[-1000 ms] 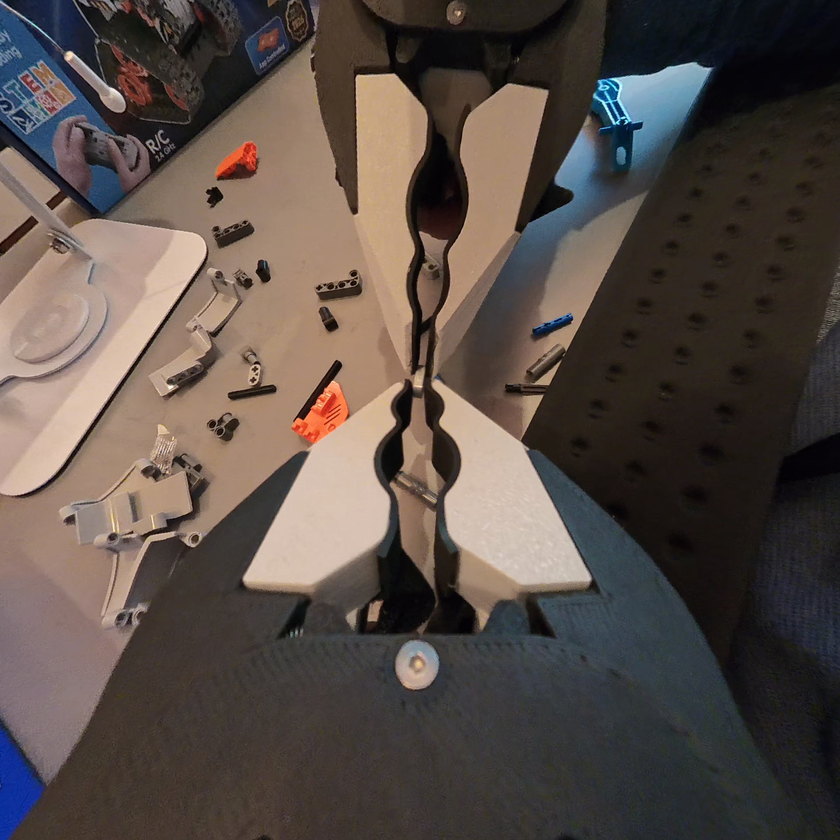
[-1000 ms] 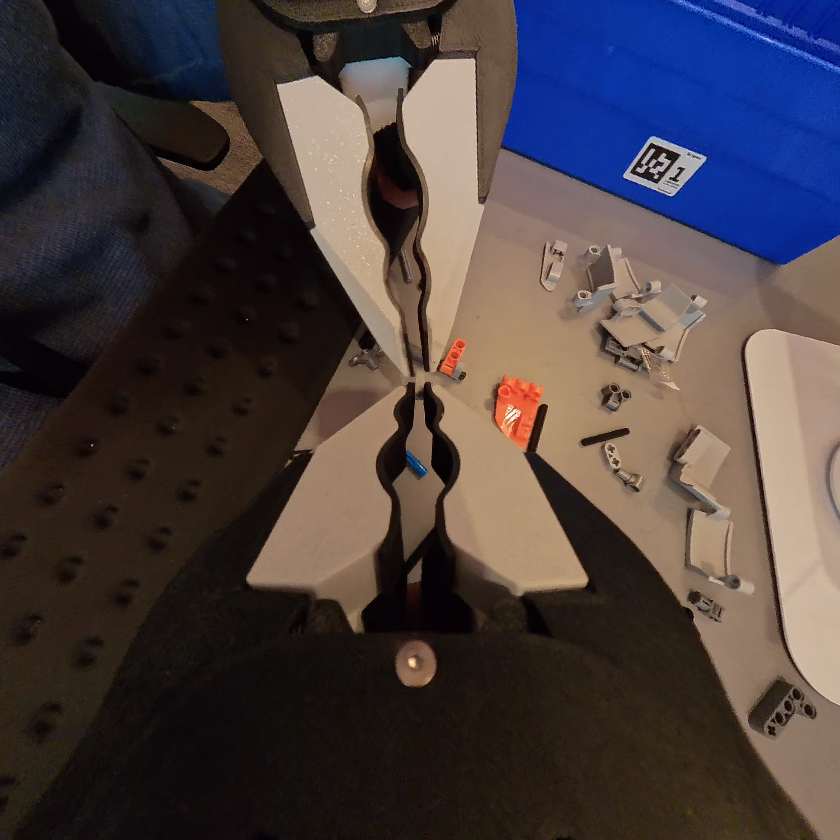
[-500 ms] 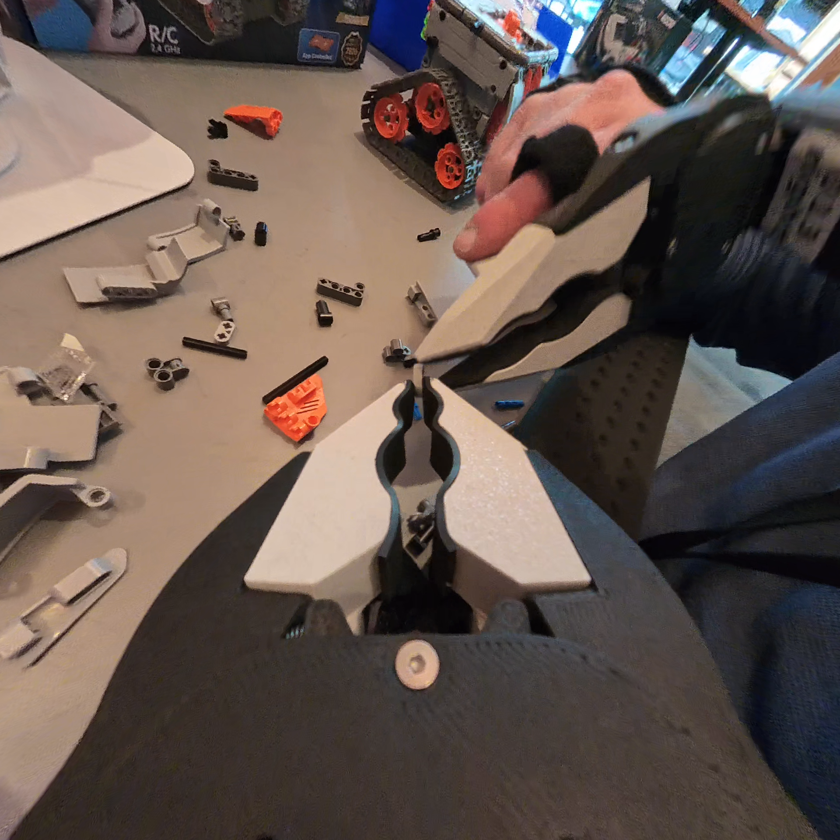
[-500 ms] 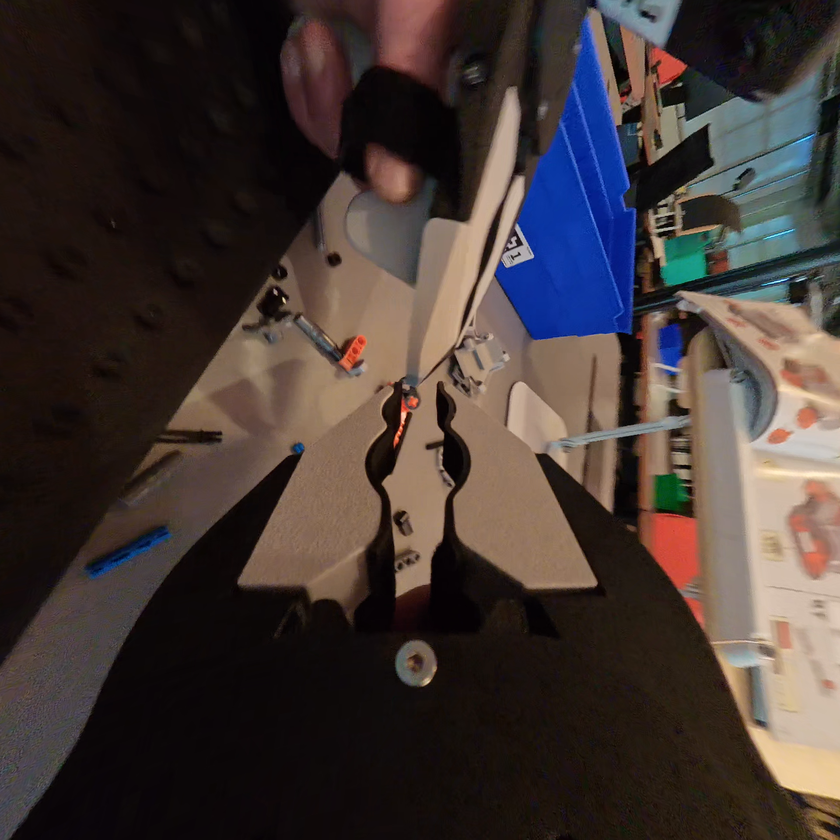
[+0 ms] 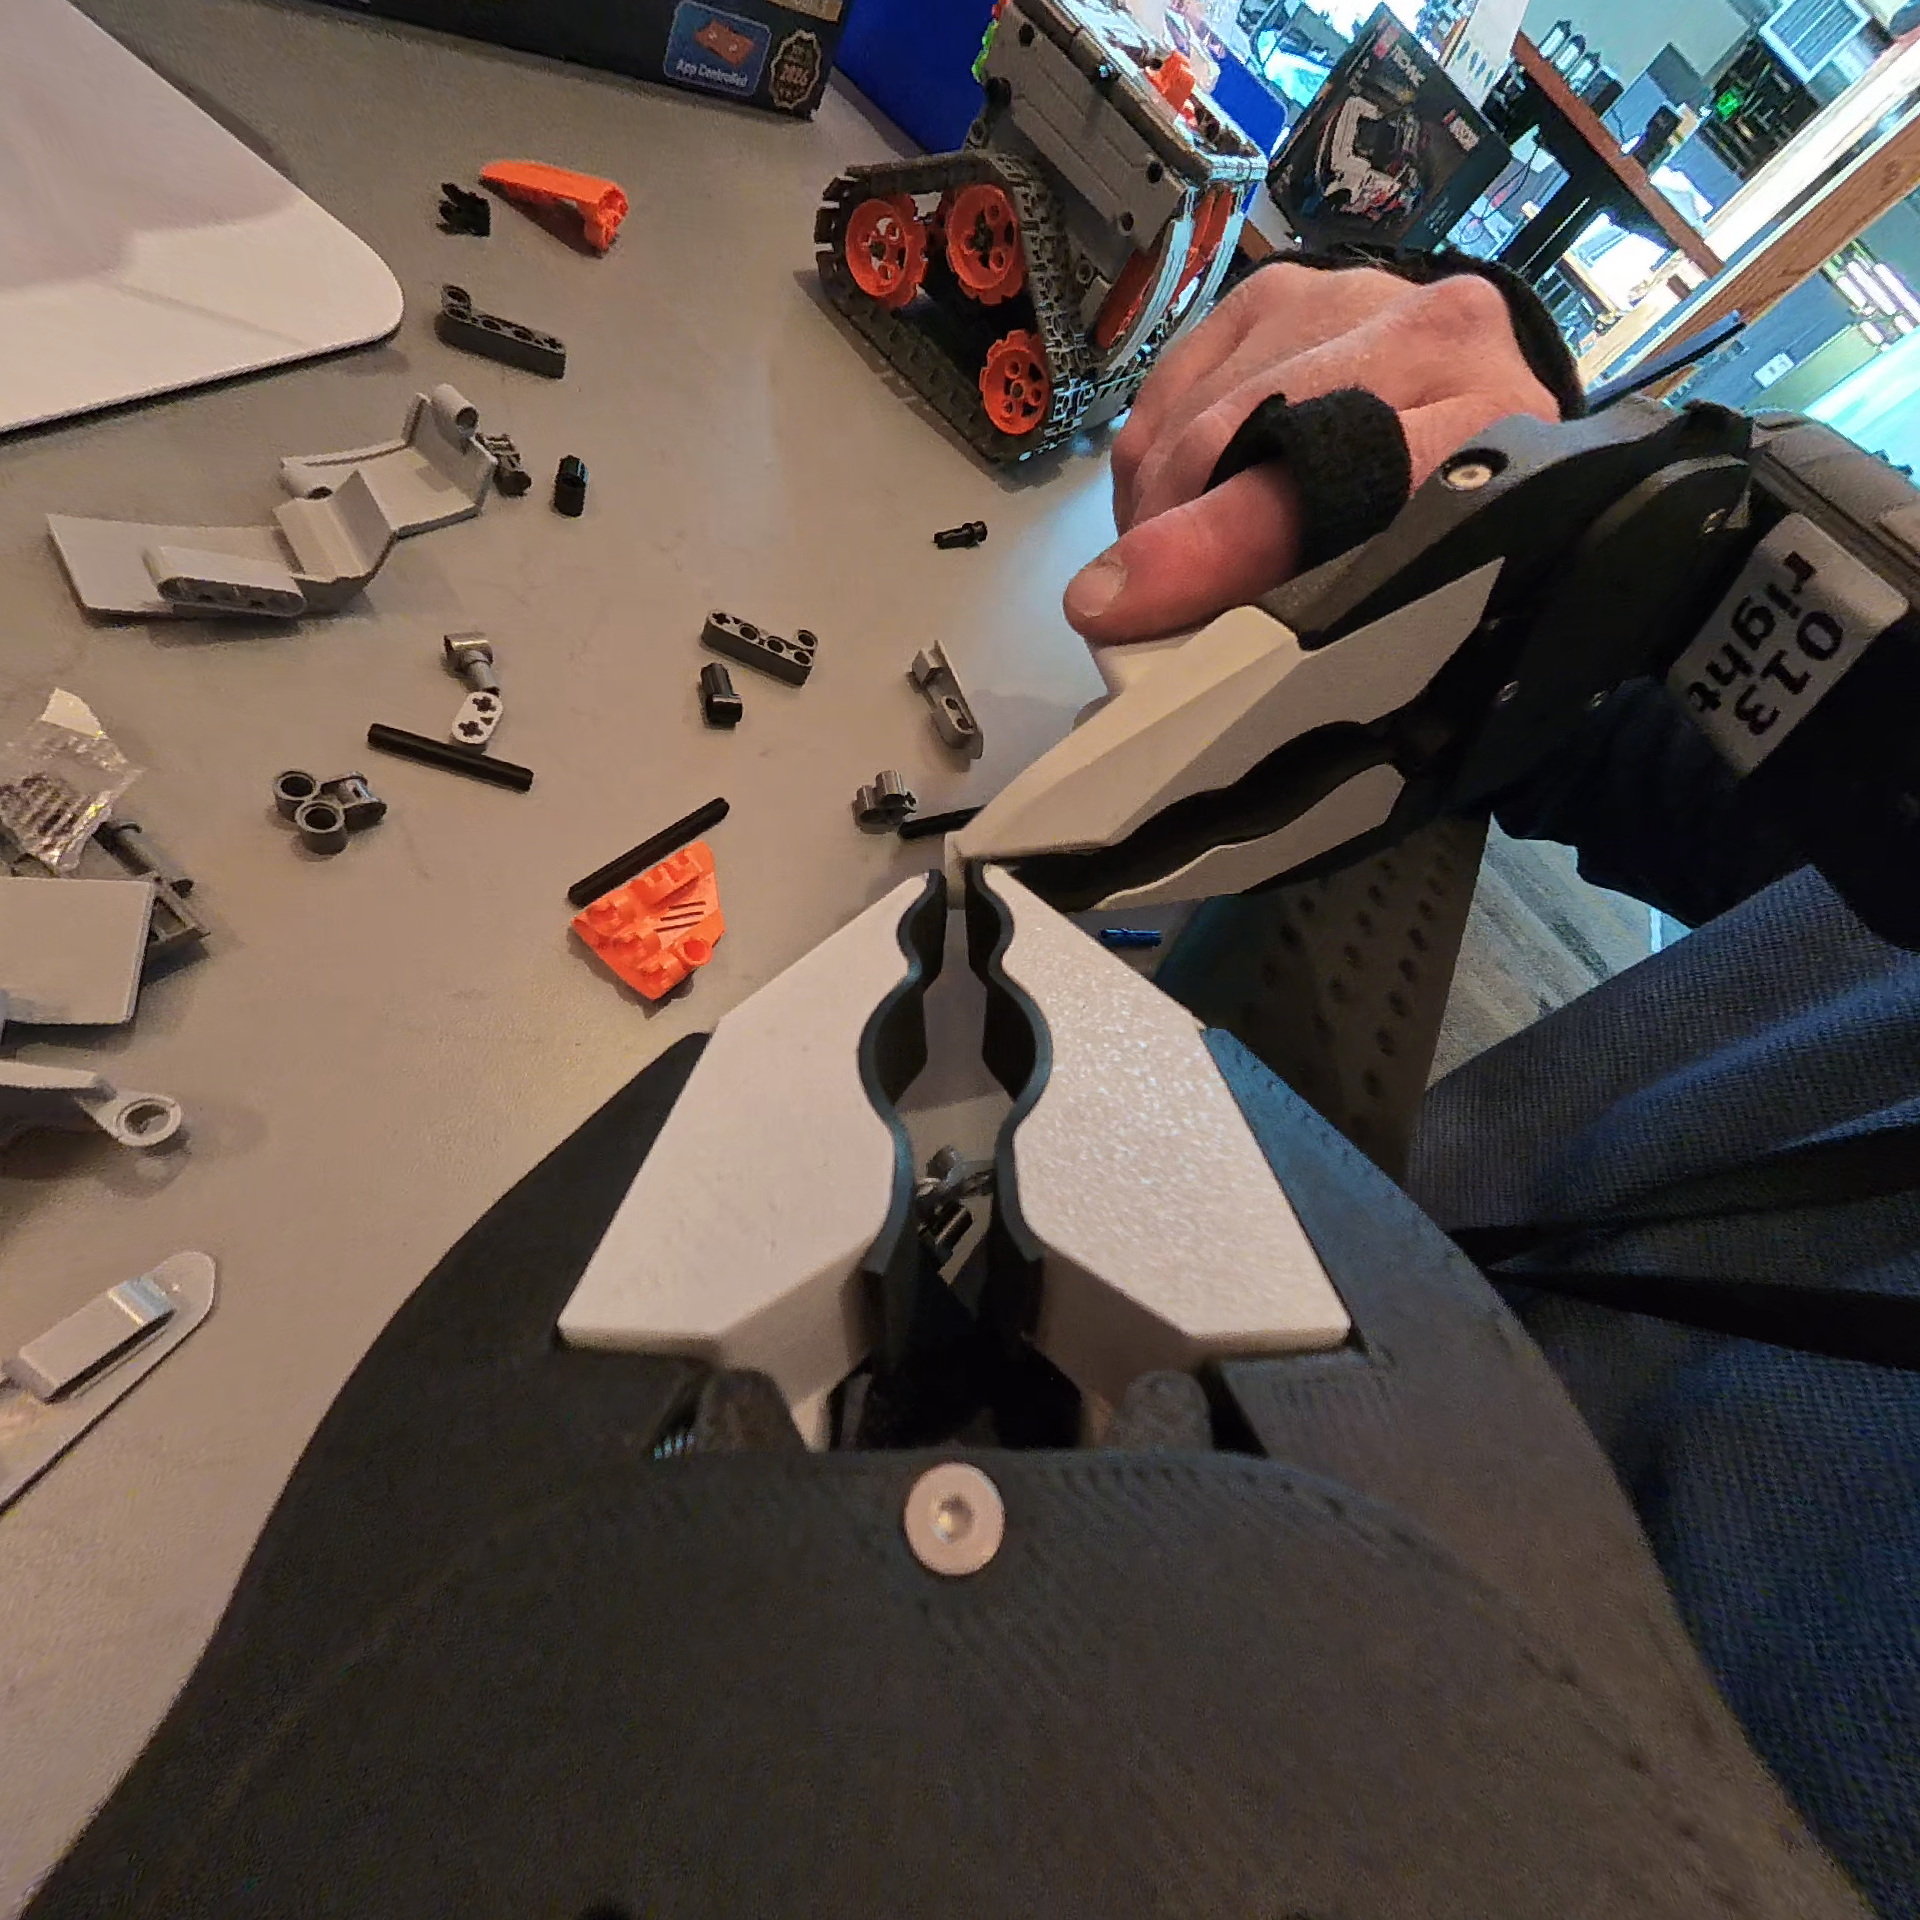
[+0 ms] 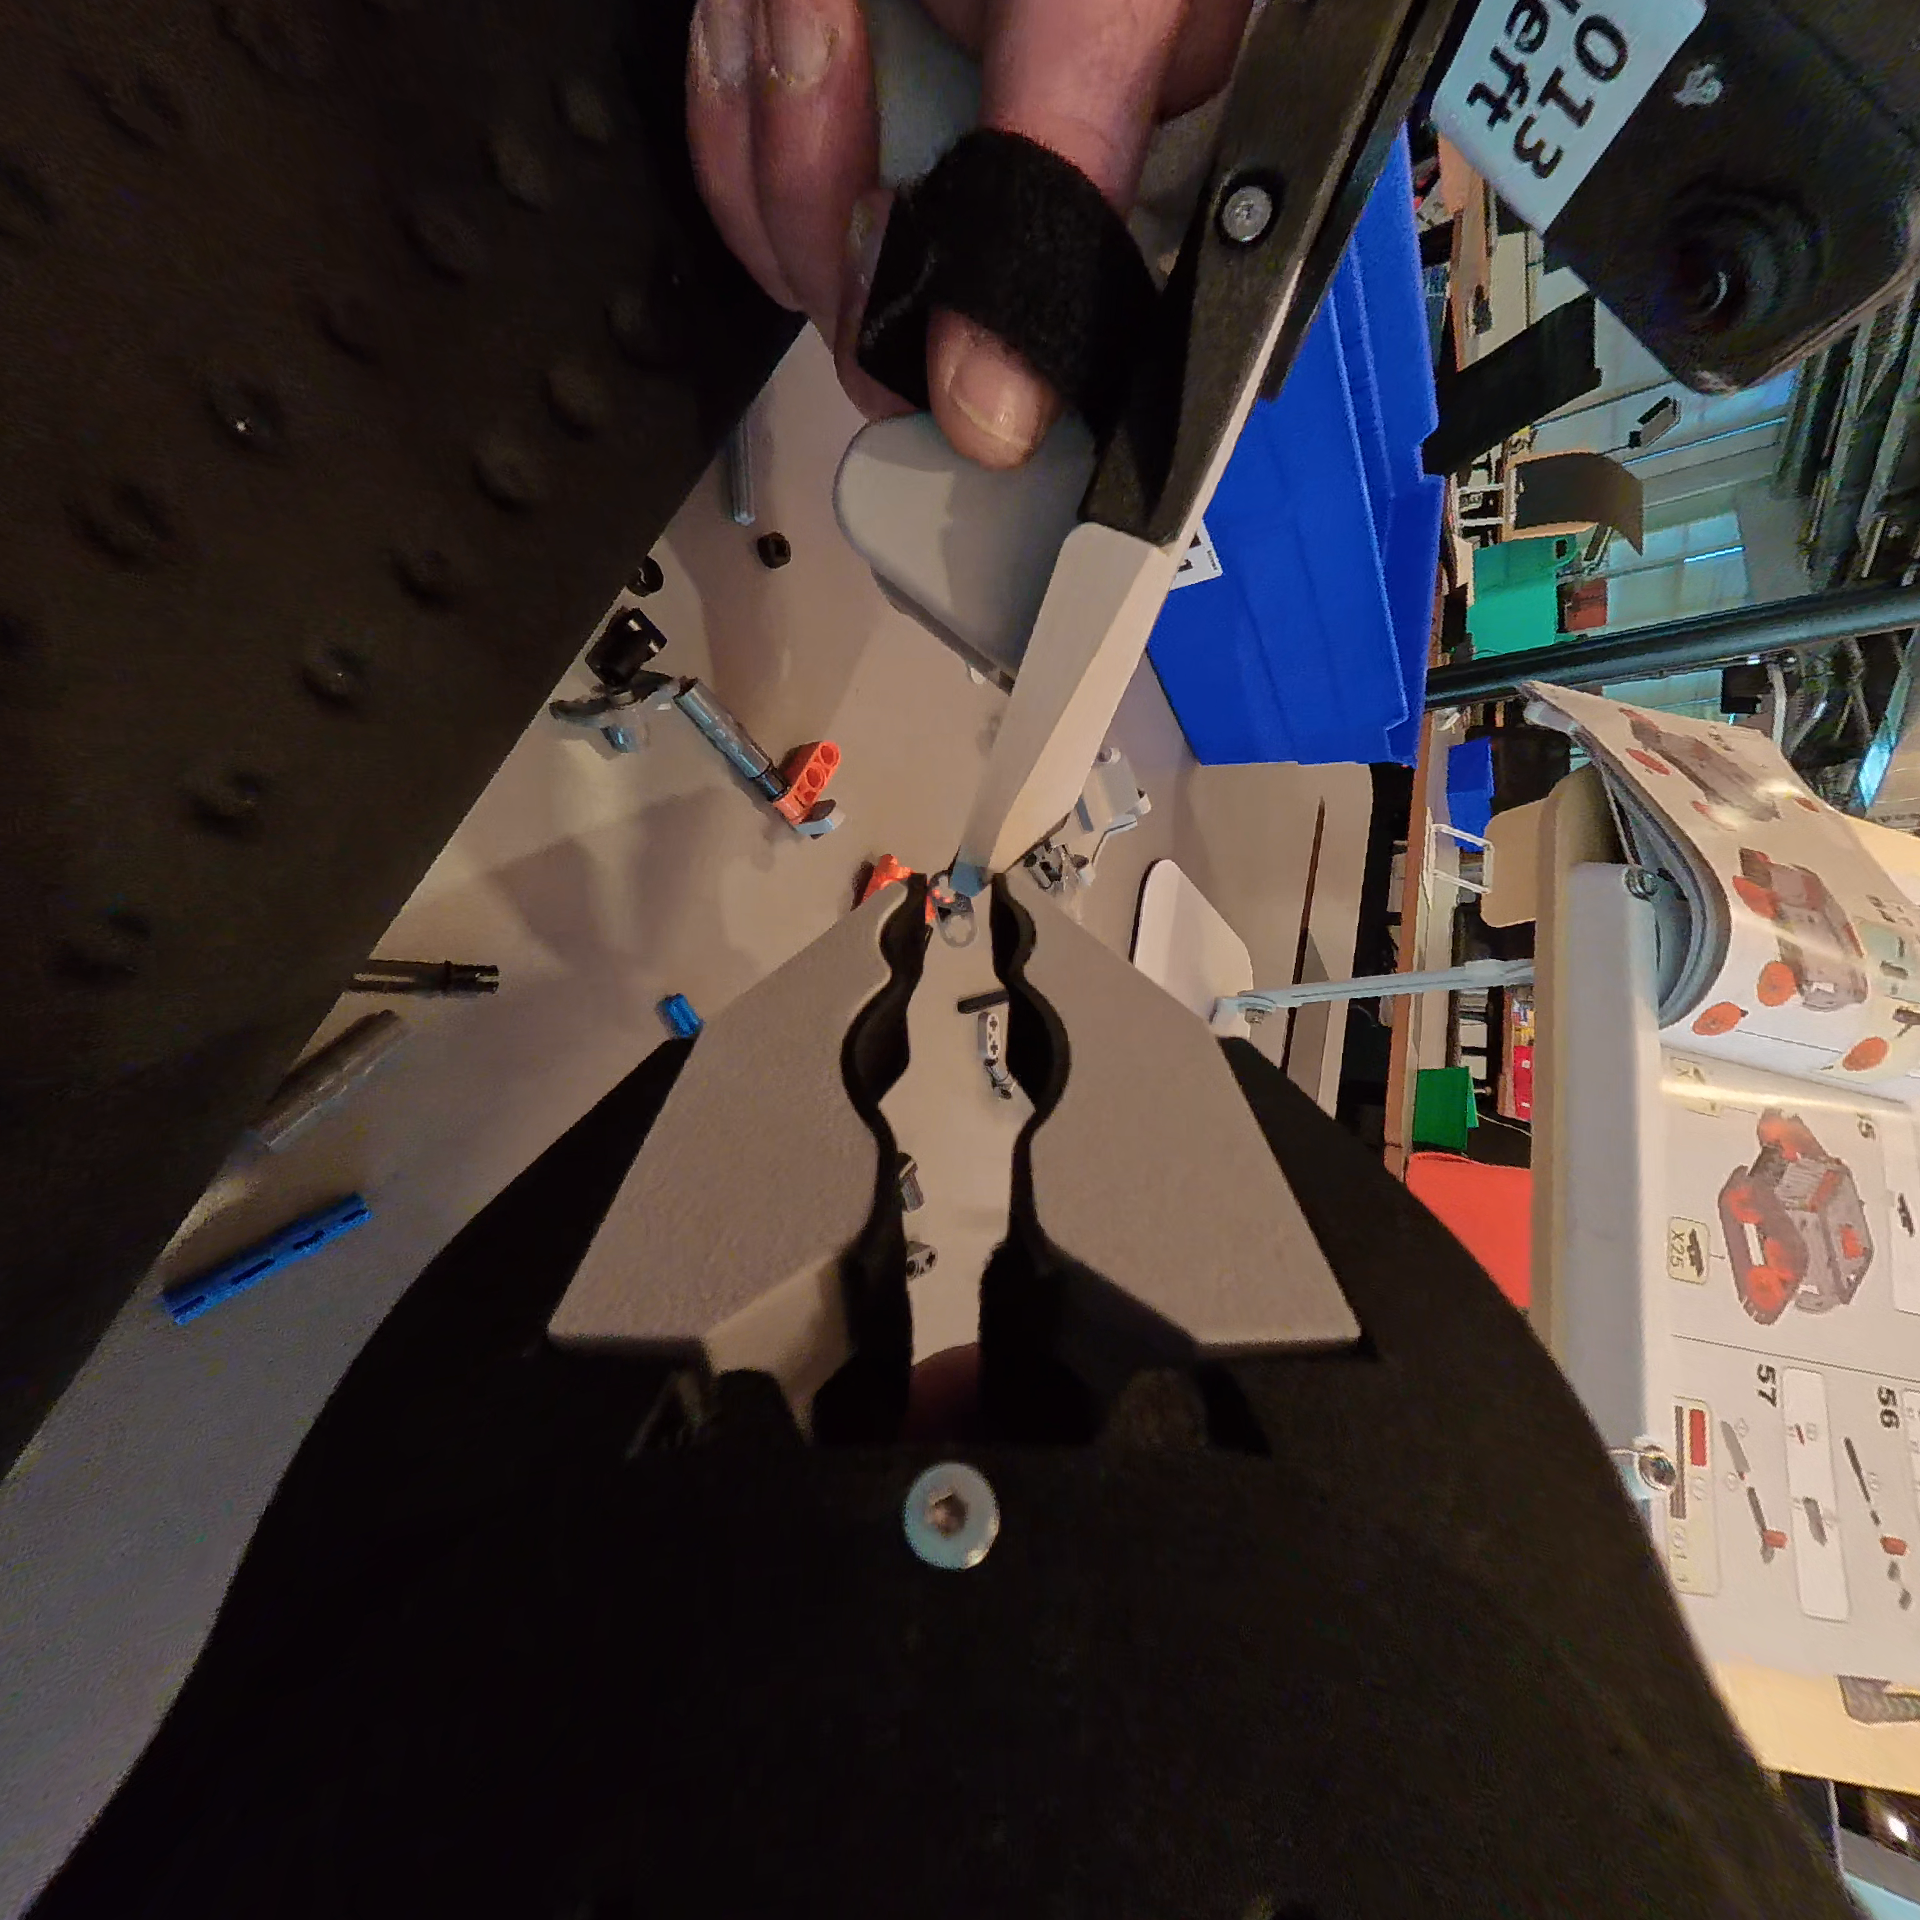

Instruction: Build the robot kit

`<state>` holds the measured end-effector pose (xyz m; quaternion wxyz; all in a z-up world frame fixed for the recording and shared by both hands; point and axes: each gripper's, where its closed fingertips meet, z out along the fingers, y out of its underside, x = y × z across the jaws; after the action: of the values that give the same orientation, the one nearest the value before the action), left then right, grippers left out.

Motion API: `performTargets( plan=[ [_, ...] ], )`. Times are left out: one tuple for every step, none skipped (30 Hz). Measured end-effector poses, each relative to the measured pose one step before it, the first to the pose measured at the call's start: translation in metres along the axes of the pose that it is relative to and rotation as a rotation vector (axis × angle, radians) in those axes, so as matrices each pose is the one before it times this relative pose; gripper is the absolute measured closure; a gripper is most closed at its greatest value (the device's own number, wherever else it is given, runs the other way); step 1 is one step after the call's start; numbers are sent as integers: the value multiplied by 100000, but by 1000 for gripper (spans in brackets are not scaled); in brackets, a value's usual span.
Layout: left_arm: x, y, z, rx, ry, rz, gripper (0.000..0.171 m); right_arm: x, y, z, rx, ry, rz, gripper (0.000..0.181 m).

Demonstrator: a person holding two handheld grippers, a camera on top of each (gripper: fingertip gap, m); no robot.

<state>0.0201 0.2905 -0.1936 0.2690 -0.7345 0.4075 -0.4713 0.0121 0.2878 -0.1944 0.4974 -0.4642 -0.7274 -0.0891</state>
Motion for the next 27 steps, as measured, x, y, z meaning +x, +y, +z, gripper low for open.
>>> performTargets(
  plan=[
    [-93, -2, 12, -8, -367, -218, 169, 5, 83, 71, -816, 333, -590, 173],
    [-41, -44, -14, 246, 16, -309, 169, 16, 94, 74, -736, 504, -472, 173],
    [4, -21, -33, 178, 388, -334, 169, 31, 11, 45, -75, 422, 125, 173],
    [51, -54, -43, 366, 731, -446, 169, 27, 19, 22, 85, 100, 644, 173],
    [82, -63, -40, 409, 748, -314, 169, 39, 95, 34, -314, 30, 444, 174],
    [107, -46, -21, 287, 723, -373, 169, 34, 117, 34, -332, 328, -159, 174],
    [15, 35, 39, -137, 53, -82, 169, -43, 17, -9, 222, 112, -668, 175],
    [-7, 56, 54, -260, -279, 210, 169, -82, -3, -13, 66, -383, -403, 176],
    [-3, 8, 14, -3, -227, 201, 169, -52, 16, 4, -34, -546, 640, 176],
    [13, -86, -31, 514, 61, -279, 169, 38, -18, -13, 352, -101, 876, 176],
    [47, -28, -1, 245, 227, -275, 169, 36, -16, -37, 484, -60, 461, 176],
    [71, 91, 57, -434, -6, 903, 169, -70, -17, -45, 339, -964, 621, 176],
    [47, -21, -37, 81, -591, 1257, 168, -65, -34, -32, 367, -1024, 1350, 177],
    [-90, -98, -156, 310, -1709, 838, 162, 96, 17, -11, 344, -29, 1745, 177],
    [-261, -65, -268, -83, -3179, 1741, 154, 150, 130, -8, -30, 177, 1373, 177],
    [-479, 259, -271, -2185, -5369, 3685, 149, 105, 221, -9, -173, -317, 1643, 177],
    [-331, 536, -181, -3855, -4911, 3379, 144, 77, 248, 24, 10, -865, 2945, 177],
    [-292, 618, -118, -4152, -4966, 3187, 138, 50, 296, 65, 21, -1230, 3443, 177],
    [-516, 739, -45, -4688, -6763, 4453, 138, 36, 354, 88, -210, -1084, 2529, 177],
    [-567, 771, -7, -4830, -7520, 5310, 139, 1, 361, 90, -445, -933, 1745, 177],
    [-481, 558, 19, -3729, -7120, 5056, 138, -51, 281, 78, -230, -1065, 1598, 177],
    [-298, 514, 89, -3666, -6034, 5048, 139, -80, 181, 60, 64, -1130, 1616, 177],
    [11, 746, 234, -5350, -3912, 5177, 137, -60, 145, 60, 52, -902, 1517, 177],
    [330, 675, 360, -5157, -1097, 3450, 131, -50, 93, 42, 109, -808, 1347, 177],
    [339, 181, 390, -2140, -46, 1395, 129, -83, 43, 34, 324, -1023, 1389, 177],
    [239, 70, 386, -1330, 181, 850, 132, -91, 44, 44, 356, -1129, 1532, 177],
    [-38, 118, 305, -1817, -1219, 1015, 132, -80, 74, 54, 262, -841, 1301, 177]
  ],
)
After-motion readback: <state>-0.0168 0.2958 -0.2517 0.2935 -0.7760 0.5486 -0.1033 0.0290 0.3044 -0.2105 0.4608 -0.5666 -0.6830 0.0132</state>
